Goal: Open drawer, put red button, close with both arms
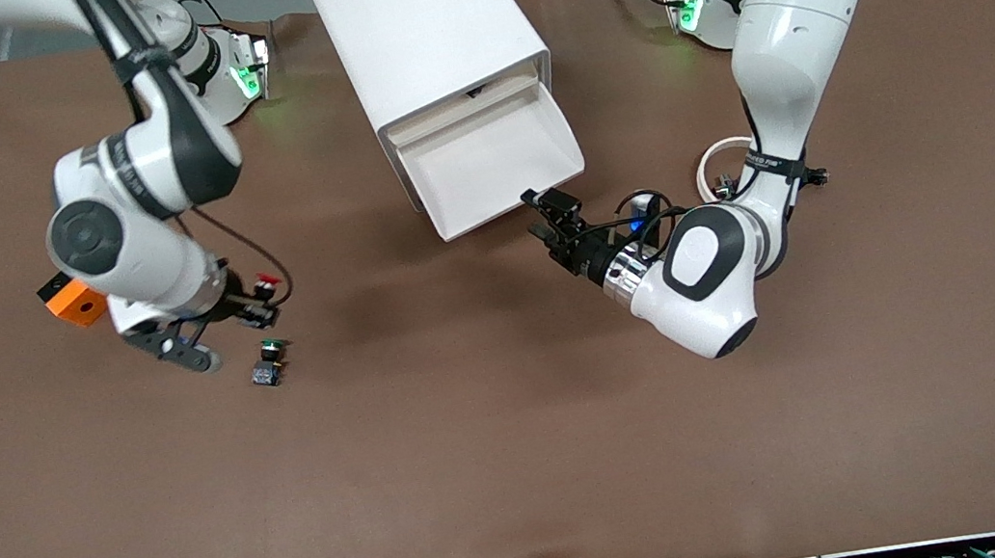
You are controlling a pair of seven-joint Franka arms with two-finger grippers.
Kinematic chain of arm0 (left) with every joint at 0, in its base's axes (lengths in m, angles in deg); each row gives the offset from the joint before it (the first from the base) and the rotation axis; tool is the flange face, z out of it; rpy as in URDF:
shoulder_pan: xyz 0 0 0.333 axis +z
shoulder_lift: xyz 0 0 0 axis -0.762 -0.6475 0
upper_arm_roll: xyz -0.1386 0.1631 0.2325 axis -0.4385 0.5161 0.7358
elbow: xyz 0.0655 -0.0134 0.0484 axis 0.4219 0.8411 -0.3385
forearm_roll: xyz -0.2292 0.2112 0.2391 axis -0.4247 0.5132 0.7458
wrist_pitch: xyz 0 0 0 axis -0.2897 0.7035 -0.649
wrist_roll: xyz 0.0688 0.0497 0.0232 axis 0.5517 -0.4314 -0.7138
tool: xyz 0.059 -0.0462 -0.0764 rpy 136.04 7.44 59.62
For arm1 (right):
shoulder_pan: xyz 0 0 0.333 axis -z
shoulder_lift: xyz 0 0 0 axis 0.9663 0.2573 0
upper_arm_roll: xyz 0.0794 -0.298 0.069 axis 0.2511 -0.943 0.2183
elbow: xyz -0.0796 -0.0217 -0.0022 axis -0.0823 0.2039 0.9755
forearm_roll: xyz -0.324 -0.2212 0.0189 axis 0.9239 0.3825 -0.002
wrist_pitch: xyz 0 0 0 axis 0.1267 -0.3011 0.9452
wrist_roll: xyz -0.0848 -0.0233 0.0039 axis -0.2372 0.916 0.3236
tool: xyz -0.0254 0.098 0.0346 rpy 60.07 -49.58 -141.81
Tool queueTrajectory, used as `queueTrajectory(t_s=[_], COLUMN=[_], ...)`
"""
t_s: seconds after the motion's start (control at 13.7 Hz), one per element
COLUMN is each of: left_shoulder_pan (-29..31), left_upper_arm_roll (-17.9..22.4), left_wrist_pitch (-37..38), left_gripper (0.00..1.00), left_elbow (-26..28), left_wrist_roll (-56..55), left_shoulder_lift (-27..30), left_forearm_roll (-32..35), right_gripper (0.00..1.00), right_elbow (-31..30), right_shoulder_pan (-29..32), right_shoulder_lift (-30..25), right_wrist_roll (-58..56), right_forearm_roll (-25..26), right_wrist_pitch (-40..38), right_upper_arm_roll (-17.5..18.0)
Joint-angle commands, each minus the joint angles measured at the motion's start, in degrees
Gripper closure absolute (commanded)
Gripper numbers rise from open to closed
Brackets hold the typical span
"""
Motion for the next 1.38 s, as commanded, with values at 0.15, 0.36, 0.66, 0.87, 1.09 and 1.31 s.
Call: queueTrajectory(t_s=[0.15,0.36,0.66,0.87,1.09,1.31], left_shoulder_pan=[1.27,1.27,1.71,1.71,1.8,1.71], left_upper_arm_roll=[4.99,6.76,8.95,9.13,9.39,8.96], left_wrist_pitch=[0.96,0.7,0.7,0.7,0.7,0.79], left_gripper=[0.0,0.0,0.0,0.0,0.0,0.0], left_elbow=[-3.42,-3.42,-3.42,-3.33,-3.24,-1.32], left_wrist_roll=[10.25,19.16,26.71,31.55,48.54,69.4], left_shoulder_lift=[5.64,12.94,16.81,19.36,22.17,25.17], left_forearm_roll=[3.31,14.2,21.42,26.77,33.63,41.29], right_gripper=[1.0,1.0,1.0,1.0,1.0,1.0], right_elbow=[5.95,8.49,10.7,10.96,13.85,17.02], right_shoulder_pan=[-11.17,-18.55,-26.64,-30.78,-33.16,-34.92], right_shoulder_lift=[-0.66,0.48,5.13,8.82,13.12,15.95], right_wrist_roll=[15.69,24.41,36.7,41.99,46.47,49.73], right_forearm_roll=[-0.34,-0.42,0.1,0.63,0.63,0.72], right_wrist_pitch=[-3.65,-2.6,0.82,3.81,5.4,5.32], right_upper_arm_roll=[-0.53,-0.62,-0.62,-0.7,-0.7,-0.7])
